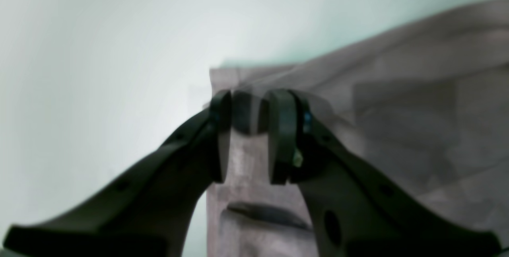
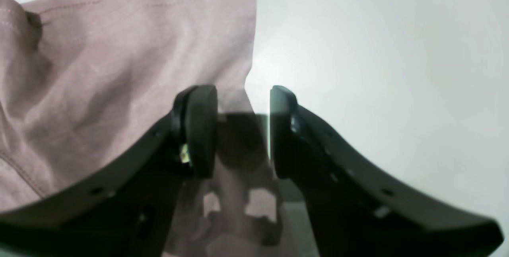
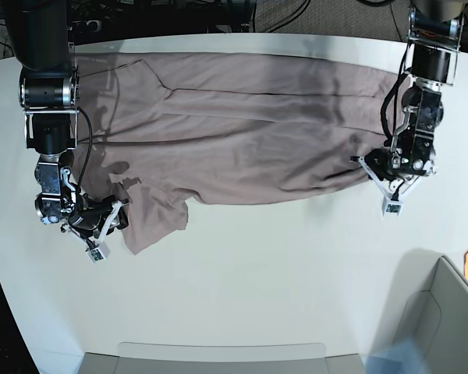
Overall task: Fold the T-shirt properly
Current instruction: 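Fold the hem half over toward the collar with both grippers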
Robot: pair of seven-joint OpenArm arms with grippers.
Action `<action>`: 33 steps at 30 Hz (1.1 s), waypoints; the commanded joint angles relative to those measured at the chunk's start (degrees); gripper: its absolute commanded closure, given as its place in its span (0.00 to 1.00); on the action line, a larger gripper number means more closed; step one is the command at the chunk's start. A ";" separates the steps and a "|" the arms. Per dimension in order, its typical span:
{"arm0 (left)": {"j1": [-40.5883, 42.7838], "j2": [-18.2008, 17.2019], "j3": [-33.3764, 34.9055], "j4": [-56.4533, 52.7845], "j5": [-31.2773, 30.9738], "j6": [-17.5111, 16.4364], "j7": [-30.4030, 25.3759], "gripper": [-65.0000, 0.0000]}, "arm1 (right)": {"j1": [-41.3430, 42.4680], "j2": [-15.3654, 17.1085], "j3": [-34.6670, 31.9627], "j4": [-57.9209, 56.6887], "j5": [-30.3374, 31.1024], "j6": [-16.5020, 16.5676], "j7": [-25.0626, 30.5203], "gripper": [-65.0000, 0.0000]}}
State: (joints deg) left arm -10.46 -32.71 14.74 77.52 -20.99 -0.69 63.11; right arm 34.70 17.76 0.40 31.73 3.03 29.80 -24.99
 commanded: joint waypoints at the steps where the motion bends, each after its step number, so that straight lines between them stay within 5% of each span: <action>1: -1.45 -1.09 -0.37 0.07 0.20 0.29 -0.56 0.74 | 0.95 0.57 0.08 0.23 -0.61 0.22 -1.25 0.65; 10: -1.81 -0.83 -0.90 -7.76 0.20 -11.93 -3.99 0.80 | 0.95 0.40 -0.36 0.23 -0.70 0.22 -1.25 0.69; 13: -2.95 -0.83 -1.16 -8.11 0.20 -12.19 -4.17 0.98 | 0.95 0.22 -0.36 0.23 -0.70 0.22 -1.25 0.82; 16: -2.95 -0.74 -5.73 -7.93 0.29 -12.19 -4.08 1.00 | 0.95 0.13 0.08 0.32 -0.61 0.22 -0.98 1.00; 22: -3.12 0.75 -13.56 -4.42 0.29 -12.37 -3.46 1.00 | 2.09 0.22 0.17 0.93 -0.61 0.22 -0.90 1.00; 33: -3.21 0.84 -14.00 0.86 0.29 -12.28 -1.79 1.00 | 2.18 0.04 0.17 7.97 -0.52 0.22 -1.34 1.00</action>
State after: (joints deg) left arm -12.38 -30.81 1.37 77.36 -20.95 -13.10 61.89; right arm 34.92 17.23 0.38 38.63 1.78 30.00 -27.18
